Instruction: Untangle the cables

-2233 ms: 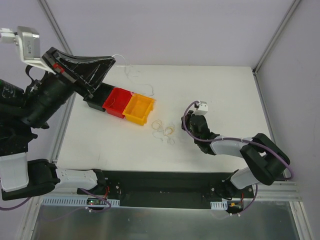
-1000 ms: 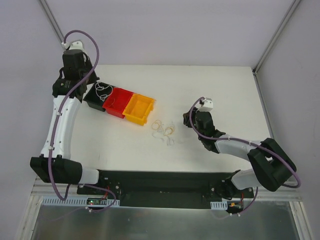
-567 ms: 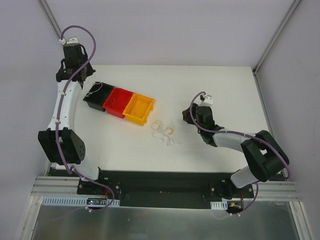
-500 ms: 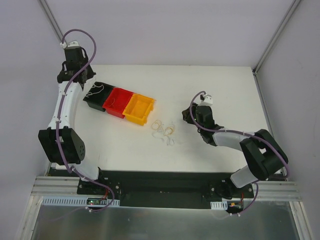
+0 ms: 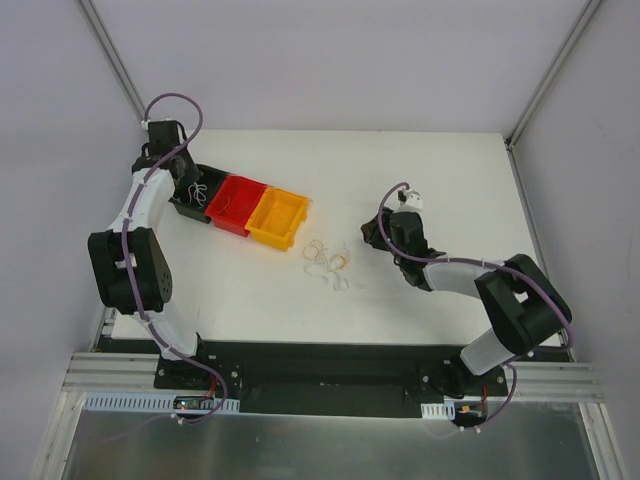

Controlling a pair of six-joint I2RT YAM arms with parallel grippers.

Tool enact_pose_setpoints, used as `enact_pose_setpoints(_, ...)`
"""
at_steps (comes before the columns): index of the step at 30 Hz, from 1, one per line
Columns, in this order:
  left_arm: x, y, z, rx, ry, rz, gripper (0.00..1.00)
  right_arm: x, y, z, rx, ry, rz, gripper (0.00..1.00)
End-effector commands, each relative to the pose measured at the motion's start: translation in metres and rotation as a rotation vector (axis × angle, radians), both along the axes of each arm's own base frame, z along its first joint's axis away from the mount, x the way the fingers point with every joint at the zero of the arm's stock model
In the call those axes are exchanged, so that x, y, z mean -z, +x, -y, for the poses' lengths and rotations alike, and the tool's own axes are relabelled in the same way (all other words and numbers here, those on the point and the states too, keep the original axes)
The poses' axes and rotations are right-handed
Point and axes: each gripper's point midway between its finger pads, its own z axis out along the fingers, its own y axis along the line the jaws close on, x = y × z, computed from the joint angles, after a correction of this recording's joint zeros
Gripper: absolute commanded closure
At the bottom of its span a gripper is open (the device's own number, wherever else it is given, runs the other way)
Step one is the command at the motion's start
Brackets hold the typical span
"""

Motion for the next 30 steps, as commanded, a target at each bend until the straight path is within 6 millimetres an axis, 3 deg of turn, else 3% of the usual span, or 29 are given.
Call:
enact_pose_setpoints(1,-0.004,0.009,-0.008,-0.018,-0.027,0.041,0.92,-0.026,0.017,-0.013,-0.009,0.065,0.068,0.65)
enact_pose_setpoints(2,-0.007,0.007,-0.009,-0.03,-0.034,0.049,0.79,-0.025,0.017,-0.014,-0.013,0.064,0.065,0.65)
enact_pose_setpoints(6,-0.032,-0.009,-0.008,-0.072,-0.049,0.106,0.49,-0.026,0.02,-0.019,-0.025,0.069,0.064,0.65)
enact_pose_setpoints(7,-0.039,-0.014,-0.006,-0.072,-0.059,0.124,0.45,-0.026,0.02,-0.02,-0.028,0.073,0.061,0.65)
enact_pose_setpoints(13,-0.07,-0.048,0.013,-0.074,-0.158,0.216,0.34,-0.021,0.019,-0.024,-0.05,0.075,0.046,0.65)
enact_pose_setpoints(17,-0.074,-0.06,0.029,-0.016,-0.199,0.279,0.38,-0.024,0.013,-0.028,-0.082,0.038,0.062,0.65)
enact_pose_setpoints(20,-0.066,-0.061,0.067,0.195,-0.217,0.297,0.41,-0.023,0.001,-0.036,-0.141,-0.016,0.077,0.61)
enact_pose_setpoints(22,-0.054,-0.064,0.104,0.351,-0.245,0.26,0.44,-0.021,-0.008,-0.042,-0.179,-0.05,0.079,0.56)
enact_pose_setpoints(24,-0.051,-0.07,0.154,0.518,-0.338,0.228,0.46,-0.016,-0.017,-0.049,-0.21,-0.064,0.068,0.5)
enact_pose_setpoints(26,-0.051,-0.077,0.189,0.637,-0.361,0.211,0.47,-0.014,-0.022,-0.052,-0.226,-0.069,0.059,0.46)
enact_pose_setpoints(30,-0.044,-0.1,0.24,0.802,-0.431,0.157,0.47,-0.01,-0.029,-0.056,-0.239,-0.081,0.034,0.39)
